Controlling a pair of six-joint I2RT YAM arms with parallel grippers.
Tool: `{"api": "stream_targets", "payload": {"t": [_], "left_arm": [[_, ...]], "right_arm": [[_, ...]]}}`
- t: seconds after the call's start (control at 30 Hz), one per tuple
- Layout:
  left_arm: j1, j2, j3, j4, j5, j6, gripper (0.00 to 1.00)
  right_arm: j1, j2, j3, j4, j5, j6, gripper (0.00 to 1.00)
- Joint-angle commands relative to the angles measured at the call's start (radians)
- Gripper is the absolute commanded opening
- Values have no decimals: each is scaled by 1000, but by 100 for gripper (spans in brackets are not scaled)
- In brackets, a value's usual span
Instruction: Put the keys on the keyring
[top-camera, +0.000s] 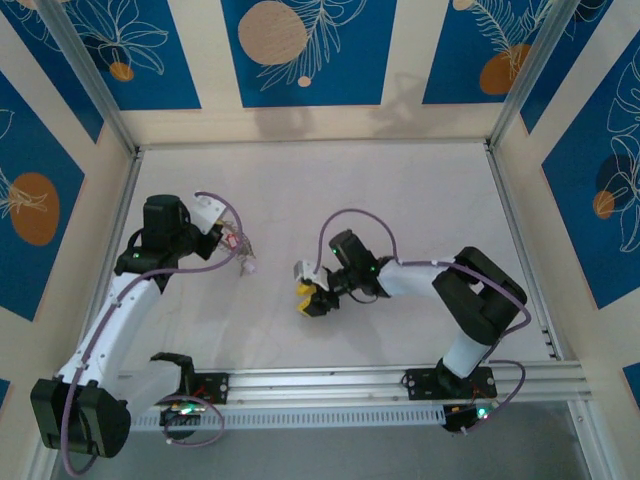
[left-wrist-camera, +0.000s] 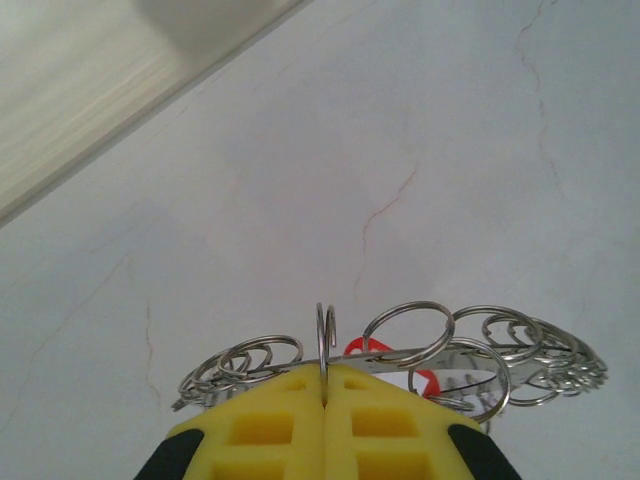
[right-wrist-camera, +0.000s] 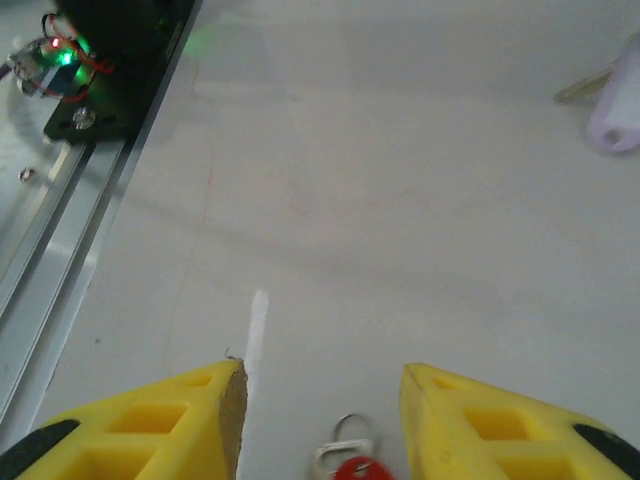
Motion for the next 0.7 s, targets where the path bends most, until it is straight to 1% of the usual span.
{"api": "stream_targets", "payload": {"t": [0.0, 0.07, 0.1, 0.17, 0.2, 0.3, 0.37, 0.43, 0.5, 0.6, 0.67], "left_arm": [[2, 17, 17, -24, 49, 22, 0], [2, 22, 18, -30, 57, 22, 0], [3, 24, 18, -26, 62, 21, 0], [2, 24, 22, -22, 75, 16, 0], [2, 24, 24, -23, 77, 15, 0], [3, 19, 13, -22, 68, 20, 0], [2, 26, 12, -28, 62, 26, 0], [3, 33, 19, -42, 60, 30, 0], [3, 34, 16, -37, 59, 31, 0], [2, 40, 19, -37, 61, 31, 0], [3, 43, 19, -40, 61, 33, 0]], "right_arm": [[42, -18, 144, -487, 68, -201, 45], [73, -23, 210, -620, 197, -307, 46], [79, -21, 233, -666, 233, -354, 47], [69, -1, 265, -695, 278, -421, 48], [61, 17, 279, -712, 279, -452, 50], [61, 122, 379, -803, 337, -476, 51], [70, 196, 450, -856, 357, -485, 52], [78, 242, 482, -870, 366, -504, 51], [83, 267, 501, -868, 378, -510, 51], [94, 288, 526, -875, 357, -518, 50], [107, 307, 539, -885, 360, -520, 48]]}}
